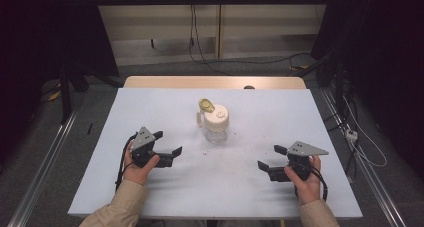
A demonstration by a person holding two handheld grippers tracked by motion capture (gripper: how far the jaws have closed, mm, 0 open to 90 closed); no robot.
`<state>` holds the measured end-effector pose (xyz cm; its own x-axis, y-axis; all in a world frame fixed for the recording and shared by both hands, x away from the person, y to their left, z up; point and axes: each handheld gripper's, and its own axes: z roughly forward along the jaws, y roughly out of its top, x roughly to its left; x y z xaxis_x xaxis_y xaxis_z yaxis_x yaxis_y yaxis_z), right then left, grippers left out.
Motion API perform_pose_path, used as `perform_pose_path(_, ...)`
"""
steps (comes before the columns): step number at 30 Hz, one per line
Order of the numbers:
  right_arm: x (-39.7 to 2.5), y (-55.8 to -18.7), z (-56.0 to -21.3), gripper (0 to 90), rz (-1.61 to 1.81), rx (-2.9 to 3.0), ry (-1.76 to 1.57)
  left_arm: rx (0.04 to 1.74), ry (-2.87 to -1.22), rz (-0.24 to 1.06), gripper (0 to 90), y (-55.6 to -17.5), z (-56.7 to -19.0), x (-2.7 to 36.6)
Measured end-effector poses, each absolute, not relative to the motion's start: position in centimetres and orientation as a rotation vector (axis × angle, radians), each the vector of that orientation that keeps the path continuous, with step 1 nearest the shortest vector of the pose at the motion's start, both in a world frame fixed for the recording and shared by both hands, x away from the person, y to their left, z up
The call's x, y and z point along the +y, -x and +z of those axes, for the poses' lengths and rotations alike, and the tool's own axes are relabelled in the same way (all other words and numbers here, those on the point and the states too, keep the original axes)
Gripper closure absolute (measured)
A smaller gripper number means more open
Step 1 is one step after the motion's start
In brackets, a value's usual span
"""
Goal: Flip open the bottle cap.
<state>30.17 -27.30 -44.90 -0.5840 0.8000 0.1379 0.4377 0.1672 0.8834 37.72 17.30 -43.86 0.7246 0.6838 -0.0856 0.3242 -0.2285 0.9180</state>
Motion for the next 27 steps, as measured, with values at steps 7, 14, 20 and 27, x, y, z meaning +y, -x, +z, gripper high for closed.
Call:
perform_pose_path(7, -27.7, -29.6, -45.0, 9.7, 1.376, 2.086, -1.186, 0.825, -1.789, 0.393, 5.7, -37.4, -43.7, 19.3)
perform_pose_path(14, -28.0, -29.3, -45.1, 9.7, 1.378, 2.079, -1.191, 0.835, -1.793, 0.405, 5.7, -36.8, -43.6, 20.7)
perform_pose_path(20, -28.2, -29.1, -45.2, 9.7, 1.374, 2.078, -1.194, 0.838, -1.804, 0.416, 5.7, -36.2, -43.7, 22.0)
perform_pose_path(27, -28.3, -29.1, -45.2, 9.8, 1.370, 2.079, -1.195, 0.839, -1.832, 0.424, 5.7, -35.7, -44.1, 23.1)
